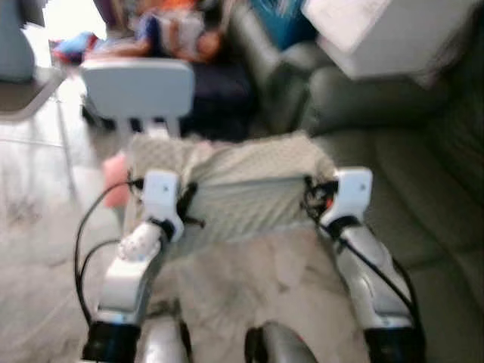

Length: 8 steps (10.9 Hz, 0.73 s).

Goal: Move the pillow to the sofa

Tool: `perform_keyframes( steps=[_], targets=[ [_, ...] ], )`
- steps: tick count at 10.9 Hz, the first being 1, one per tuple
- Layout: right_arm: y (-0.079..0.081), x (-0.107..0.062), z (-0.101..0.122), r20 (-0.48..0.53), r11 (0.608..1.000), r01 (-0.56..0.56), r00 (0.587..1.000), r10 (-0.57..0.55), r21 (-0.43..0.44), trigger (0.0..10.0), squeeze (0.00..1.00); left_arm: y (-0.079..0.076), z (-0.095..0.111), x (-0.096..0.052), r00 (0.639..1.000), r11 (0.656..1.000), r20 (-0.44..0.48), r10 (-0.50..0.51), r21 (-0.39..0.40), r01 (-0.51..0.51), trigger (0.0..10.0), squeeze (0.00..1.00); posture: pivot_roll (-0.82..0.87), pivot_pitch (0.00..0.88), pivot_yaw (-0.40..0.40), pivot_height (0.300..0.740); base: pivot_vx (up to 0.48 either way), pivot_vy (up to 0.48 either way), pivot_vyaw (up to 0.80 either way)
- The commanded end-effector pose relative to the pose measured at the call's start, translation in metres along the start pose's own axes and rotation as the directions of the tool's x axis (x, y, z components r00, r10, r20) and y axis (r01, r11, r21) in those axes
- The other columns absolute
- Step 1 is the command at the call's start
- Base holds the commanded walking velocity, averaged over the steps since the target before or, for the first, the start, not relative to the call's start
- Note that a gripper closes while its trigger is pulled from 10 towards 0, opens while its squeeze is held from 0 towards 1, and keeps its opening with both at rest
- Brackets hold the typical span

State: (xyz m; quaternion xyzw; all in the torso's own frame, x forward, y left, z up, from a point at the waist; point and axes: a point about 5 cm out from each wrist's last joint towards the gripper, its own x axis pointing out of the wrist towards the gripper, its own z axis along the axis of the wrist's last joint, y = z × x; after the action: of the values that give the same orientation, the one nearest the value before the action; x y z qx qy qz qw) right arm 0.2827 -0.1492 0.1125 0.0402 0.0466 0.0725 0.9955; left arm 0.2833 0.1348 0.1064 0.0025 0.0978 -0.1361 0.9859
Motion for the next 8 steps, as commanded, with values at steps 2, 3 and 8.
perform_keyframes(
  steps=[2, 3, 8],
  targets=[
    [-0.0074, -0.0006, 0.0099, 0.041, 0.999, 0.042, 0.998, -0.042, 0.006, 10.0, 0.00, 0.0129, 0.0016, -0.0038, 0.999, 0.999, 0.001, 0.053, 0.011, -0.053, 10.0, 0.00, -0.03, 0.142, -0.076, 0.740, -0.124, 0.000, -0.45],
    [-0.0074, -0.0006, 0.0098, 0.039, 0.999, 0.043, 0.998, -0.043, 0.006, 10.0, 0.00, 0.0130, 0.0017, -0.0043, 0.998, 0.998, 0.005, 0.057, 0.002, -0.057, 10.0, 0.00, -0.03, 0.143, -0.077, 0.740, 0.000, 0.000, 0.00],
    [-0.0075, 0.0009, 0.0079, 0.026, 0.999, 0.044, 0.999, -0.044, 0.003, 10.0, 0.00, 0.0128, 0.0027, -0.0048, 0.998, 0.998, 0.007, 0.060, -0.005, -0.060, 10.0, 0.00, -0.02, 0.142, -0.079, 0.740, 0.000, 0.000, 0.00]
  ],
)
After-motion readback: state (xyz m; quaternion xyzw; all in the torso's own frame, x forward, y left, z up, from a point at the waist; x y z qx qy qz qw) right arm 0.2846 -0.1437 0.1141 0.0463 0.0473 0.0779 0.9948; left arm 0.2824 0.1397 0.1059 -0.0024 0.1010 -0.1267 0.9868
